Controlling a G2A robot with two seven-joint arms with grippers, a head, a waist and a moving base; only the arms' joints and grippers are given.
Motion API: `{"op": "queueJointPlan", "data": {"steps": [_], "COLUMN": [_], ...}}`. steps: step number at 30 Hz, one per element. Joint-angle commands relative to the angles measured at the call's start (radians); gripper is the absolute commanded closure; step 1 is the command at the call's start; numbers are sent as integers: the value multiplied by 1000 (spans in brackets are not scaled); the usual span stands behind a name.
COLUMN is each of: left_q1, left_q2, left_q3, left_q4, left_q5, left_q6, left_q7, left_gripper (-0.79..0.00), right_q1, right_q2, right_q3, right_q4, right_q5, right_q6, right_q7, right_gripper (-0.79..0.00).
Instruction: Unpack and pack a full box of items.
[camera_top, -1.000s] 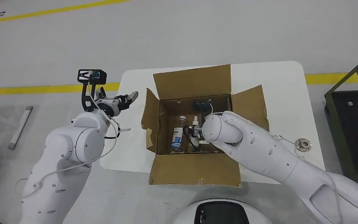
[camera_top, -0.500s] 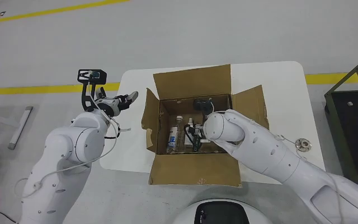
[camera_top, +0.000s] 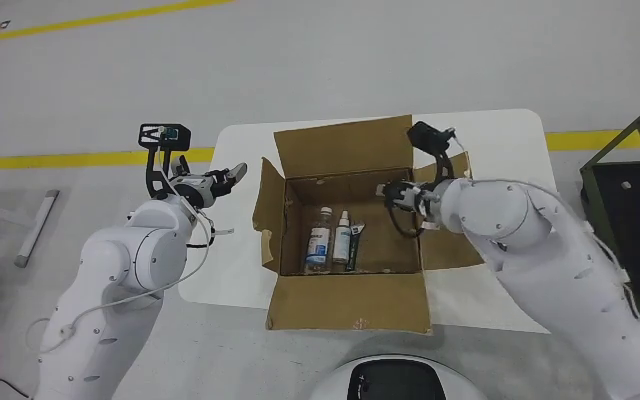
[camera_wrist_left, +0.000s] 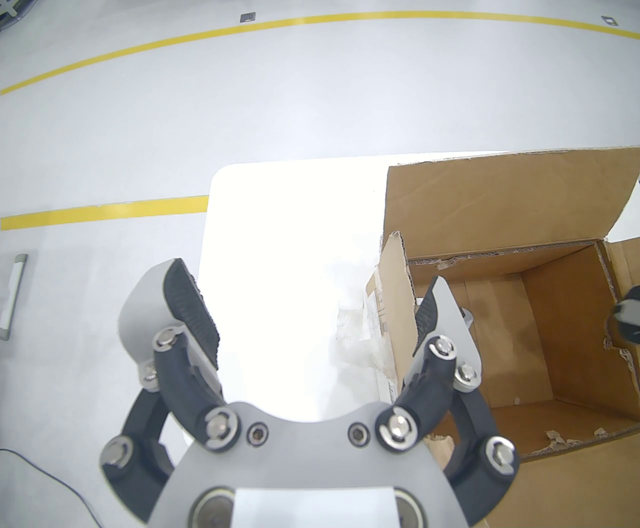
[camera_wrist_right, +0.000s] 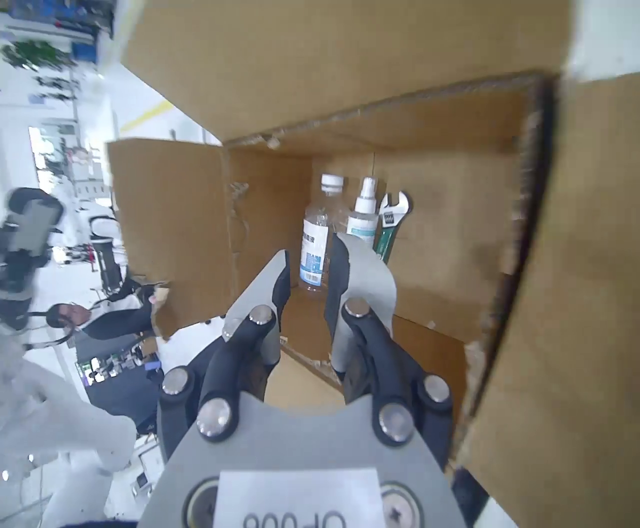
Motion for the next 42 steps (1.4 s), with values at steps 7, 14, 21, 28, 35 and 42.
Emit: {"op": "queueJointPlan", "data": {"steps": [7, 14, 21, 28, 35, 42], "left_q1": [0, 0, 0, 0, 0, 0], "left_q2": [0, 0, 0, 0, 0, 0], "left_q3": [0, 0, 0, 0, 0, 0], "left_q4": [0, 0, 0, 0, 0, 0], "left_q5": [0, 0, 0, 0, 0, 0], "left_q6": [0, 0, 0, 0, 0, 0], "left_q7": [0, 0, 0, 0, 0, 0], "left_gripper": [-785, -785, -785, -785, -785, -785], "right_q1": [-324, -579, -681, -681, -697, -691], "right_q2": [75, 103, 124, 124, 121, 135], "right_q3": [509, 804, 764, 764, 727, 656], "right_q4": [-280, -341, -302, -302, -328, -249], "right_q5": [-187, -340, -641, -641, -608, -684], "right_q6": [-37, -161, -285, -285, -342, -571], "right_q7": [115, 247, 371, 371, 322, 352], "right_gripper": [0, 0, 0, 0, 0, 0]}}
